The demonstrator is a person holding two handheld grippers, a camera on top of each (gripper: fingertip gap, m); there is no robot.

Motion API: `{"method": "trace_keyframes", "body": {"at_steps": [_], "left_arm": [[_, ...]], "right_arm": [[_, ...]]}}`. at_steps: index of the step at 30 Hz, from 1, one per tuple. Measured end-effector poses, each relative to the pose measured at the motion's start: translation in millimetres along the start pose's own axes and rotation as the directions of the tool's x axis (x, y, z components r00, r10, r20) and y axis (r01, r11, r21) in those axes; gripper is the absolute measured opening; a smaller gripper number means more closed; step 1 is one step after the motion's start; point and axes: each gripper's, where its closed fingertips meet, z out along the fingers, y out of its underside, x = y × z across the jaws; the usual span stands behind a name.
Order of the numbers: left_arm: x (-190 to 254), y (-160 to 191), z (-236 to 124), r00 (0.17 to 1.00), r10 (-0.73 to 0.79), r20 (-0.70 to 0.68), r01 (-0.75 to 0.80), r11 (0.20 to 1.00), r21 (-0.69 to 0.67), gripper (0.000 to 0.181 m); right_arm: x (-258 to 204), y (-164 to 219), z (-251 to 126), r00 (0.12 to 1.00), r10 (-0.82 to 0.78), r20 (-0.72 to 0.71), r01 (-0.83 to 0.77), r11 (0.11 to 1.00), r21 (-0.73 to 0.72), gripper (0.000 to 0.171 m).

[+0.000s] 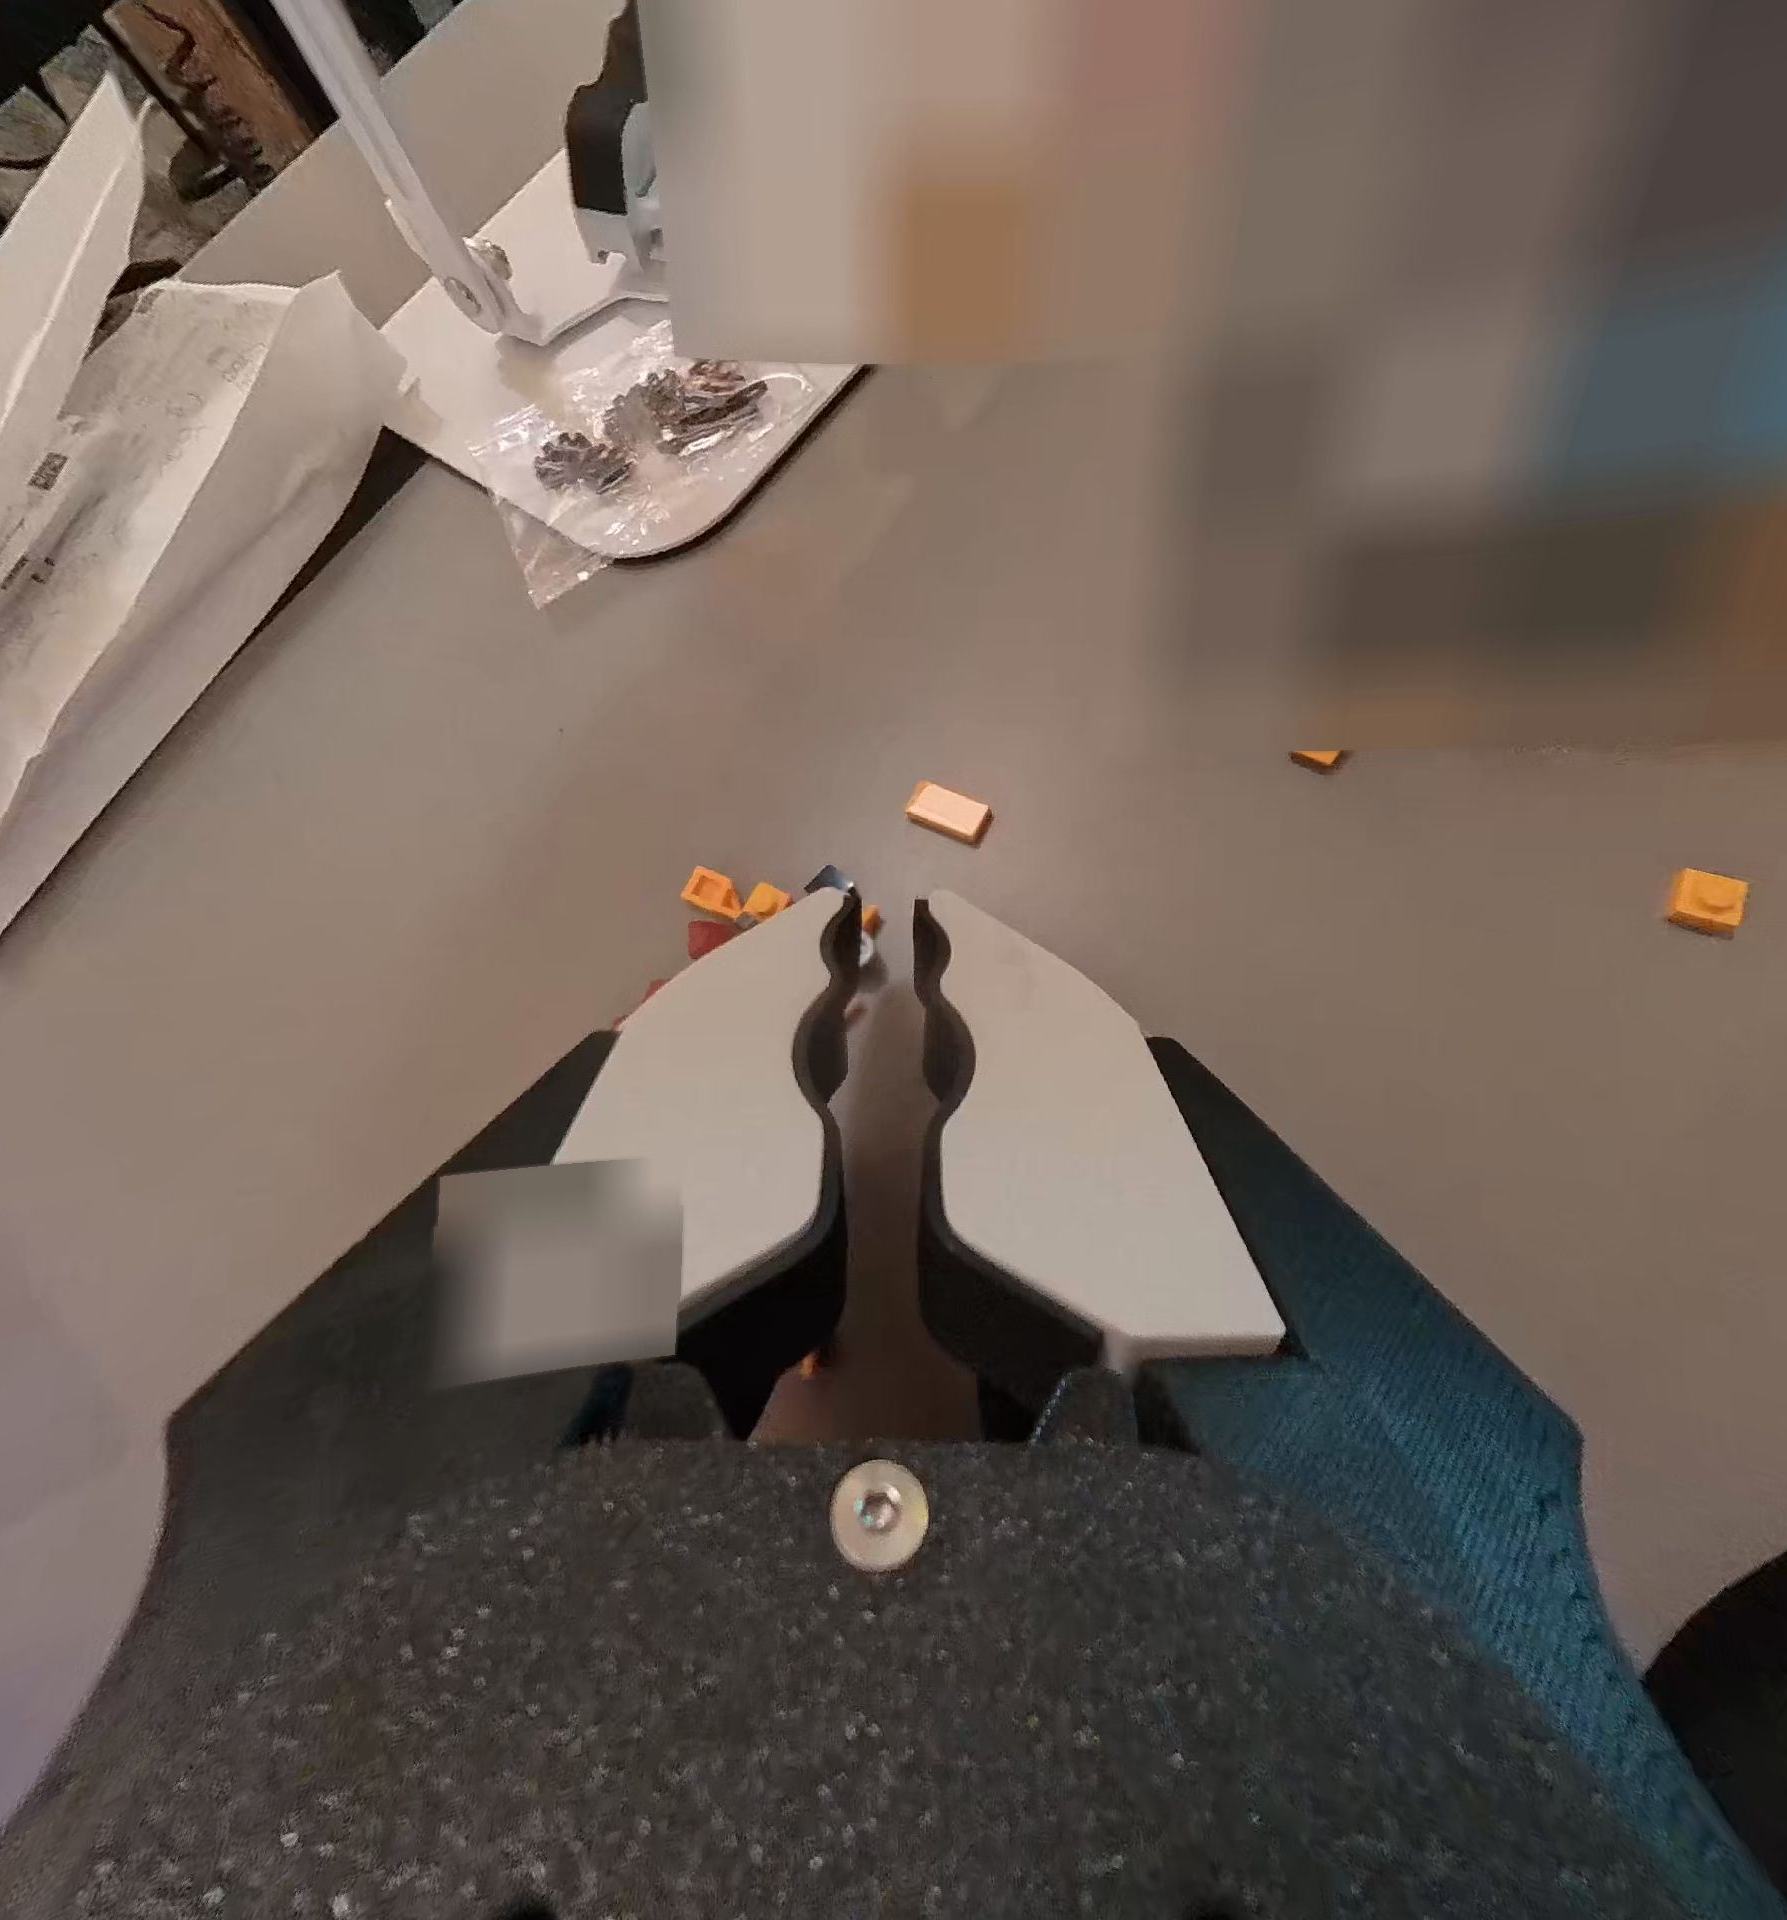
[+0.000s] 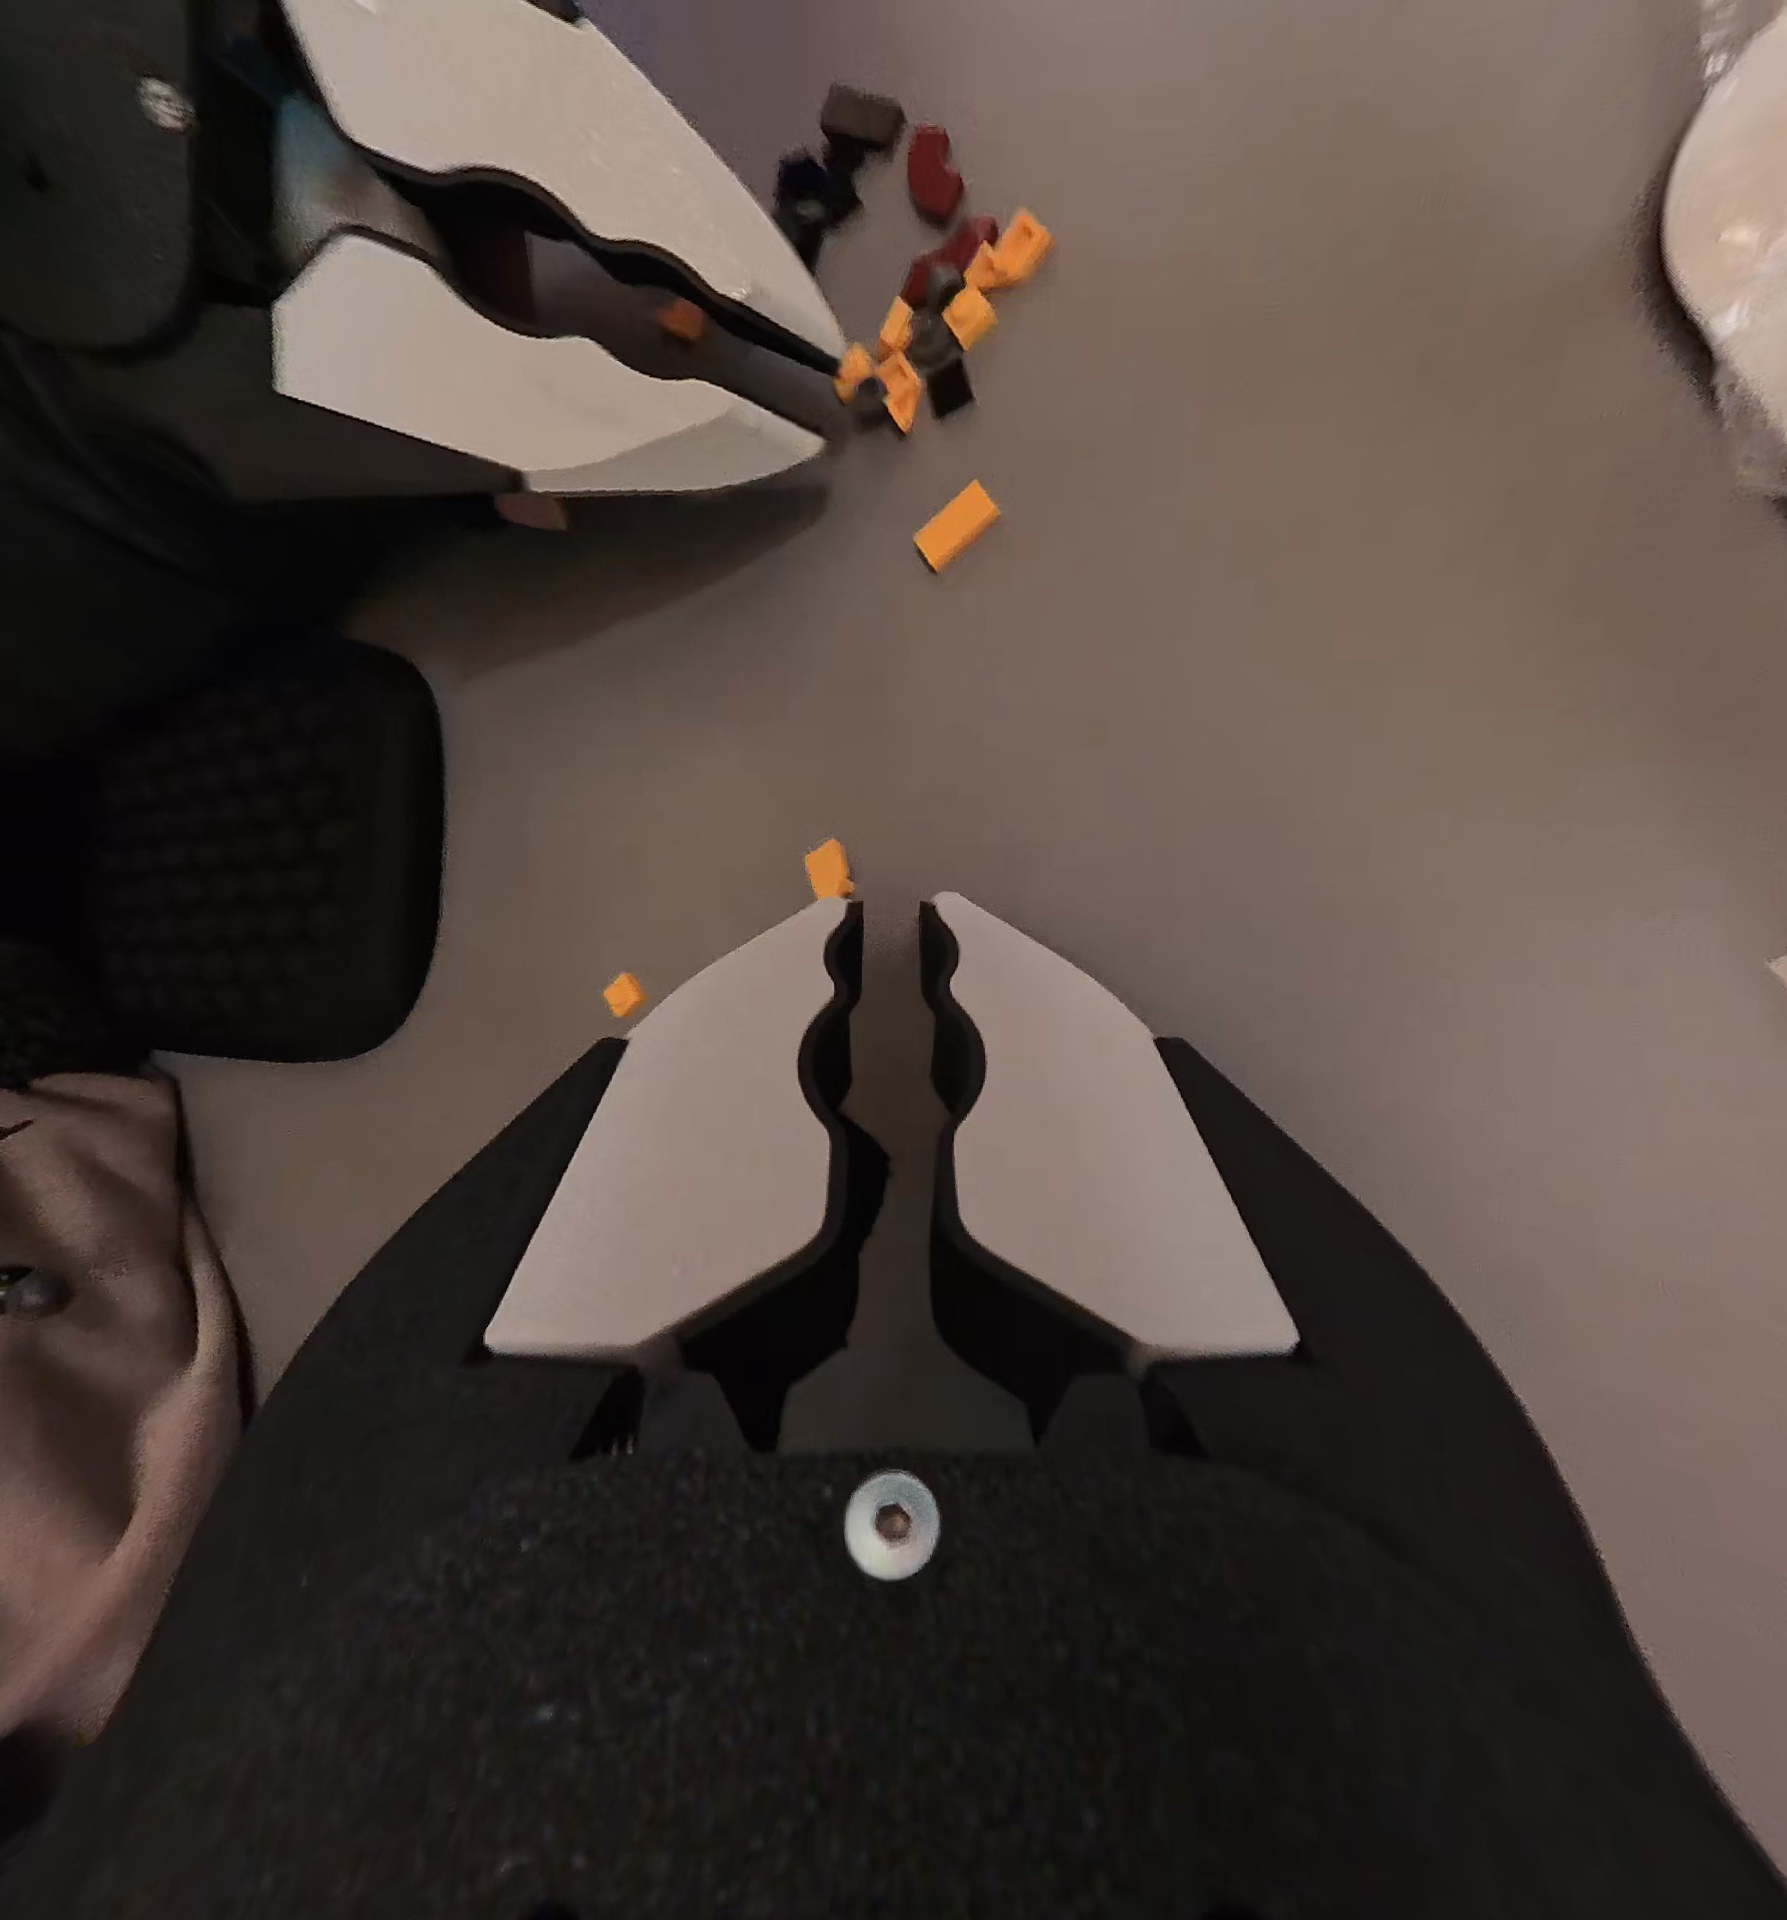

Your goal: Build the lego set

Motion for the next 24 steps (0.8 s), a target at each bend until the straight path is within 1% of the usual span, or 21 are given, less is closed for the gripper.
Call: {"method": "trace_keyframes", "body": {"at_steps": [3, 6, 9, 12, 17, 19, 24], "left_arm": [[-17.3, 5.8, -3.3, 0.997, -0.041, 0.065, 0.042, 0.999, -0.017, 0.010], [-32.9, 7.7, -4.1, 0.989, -0.119, 0.090, 0.120, 0.993, -0.002, 0.012], [-42.2, 4.9, 5.2, 0.987, -0.137, 0.080, 0.139, 0.990, -0.019, 0.014], [-43.1, 5.4, 17.5, 0.990, -0.134, 0.045, 0.138, 0.986, -0.090, 0.014], [-40.8, 5.0, 29.6, 0.964, -0.265, -0.032, 0.255, 0.948, -0.192, 0.014], [-42.3, 8.1, 31.9, 0.962, -0.271, -0.025, 0.259, 0.938, -0.229, 0.014], [-43.2, 10.0, 30.1, 0.965, -0.260, -0.032, 0.242, 0.931, -0.275, 0.002]], "right_arm": [[-12.3, -7.2, -13.8, 0.998, -0.065, 0.022, 0.062, 0.991, 0.119, 0.009], [-18.4, 0.5, -30.0, 0.993, -0.112, -0.021, 0.114, 0.975, 0.189, 0.009], [-22.7, 16.1, -43.2, 0.993, -0.107, -0.039, 0.113, 0.969, 0.221, 0.009], [-28.6, 30.7, -53.1, 0.995, -0.092, -0.031, 0.097, 0.963, 0.250, 0.009], [-35.9, 43.9, -63.4, 0.997, -0.078, -0.009, 0.077, 0.949, 0.306, 0.009], [-37.9, 45.2, -65.9, 0.997, -0.079, 0.002, 0.074, 0.943, 0.325, 0.009], [-42.9, 42.6, -70.4, 0.995, -0.094, 0.028, 0.078, 0.931, 0.356, 0.008]]}}
